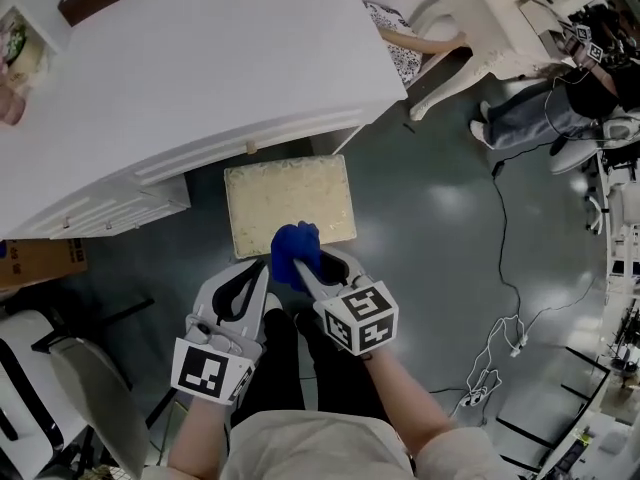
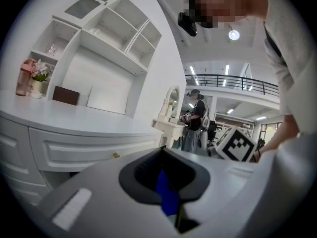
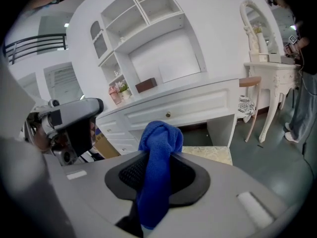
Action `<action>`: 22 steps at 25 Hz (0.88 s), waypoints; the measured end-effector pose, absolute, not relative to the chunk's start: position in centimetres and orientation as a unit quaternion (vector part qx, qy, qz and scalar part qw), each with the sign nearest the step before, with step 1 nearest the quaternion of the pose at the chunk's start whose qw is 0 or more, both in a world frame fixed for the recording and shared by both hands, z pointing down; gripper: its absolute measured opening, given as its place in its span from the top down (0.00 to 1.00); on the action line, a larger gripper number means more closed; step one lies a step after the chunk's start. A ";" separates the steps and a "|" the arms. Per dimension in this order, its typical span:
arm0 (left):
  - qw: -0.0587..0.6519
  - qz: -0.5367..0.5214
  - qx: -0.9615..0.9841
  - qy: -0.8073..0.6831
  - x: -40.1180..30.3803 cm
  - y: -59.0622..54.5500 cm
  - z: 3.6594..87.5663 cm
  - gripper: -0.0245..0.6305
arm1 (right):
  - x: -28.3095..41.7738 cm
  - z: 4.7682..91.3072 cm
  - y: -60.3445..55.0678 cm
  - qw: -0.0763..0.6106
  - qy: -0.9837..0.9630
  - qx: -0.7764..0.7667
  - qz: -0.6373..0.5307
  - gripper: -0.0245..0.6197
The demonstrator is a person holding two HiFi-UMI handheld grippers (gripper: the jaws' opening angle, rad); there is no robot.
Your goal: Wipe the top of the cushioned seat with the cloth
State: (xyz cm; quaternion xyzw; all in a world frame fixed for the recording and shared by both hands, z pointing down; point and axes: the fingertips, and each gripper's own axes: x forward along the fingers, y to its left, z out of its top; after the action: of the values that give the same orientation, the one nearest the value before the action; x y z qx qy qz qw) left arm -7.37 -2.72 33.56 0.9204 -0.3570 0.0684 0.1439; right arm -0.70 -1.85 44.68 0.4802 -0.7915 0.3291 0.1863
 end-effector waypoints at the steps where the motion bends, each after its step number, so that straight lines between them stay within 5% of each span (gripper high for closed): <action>1: 0.143 0.068 0.922 -0.354 -7.0 -2.8 33.2 0.96 | -0.4 43.9 -1.8 0.183 -0.792 0.482 0.328 0.80; 22: 0.101 0.062 0.941 -0.316 -2.3 -3.1 22.9 0.96 | 4.2 26.6 -0.8 0.122 -0.811 0.521 0.235 0.80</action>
State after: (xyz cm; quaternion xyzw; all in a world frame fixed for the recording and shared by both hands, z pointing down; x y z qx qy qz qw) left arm -2.32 -3.07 22.85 0.9412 -0.3165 0.0619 0.1010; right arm 4.24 -0.84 26.63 0.5213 -0.8113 0.2348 0.1220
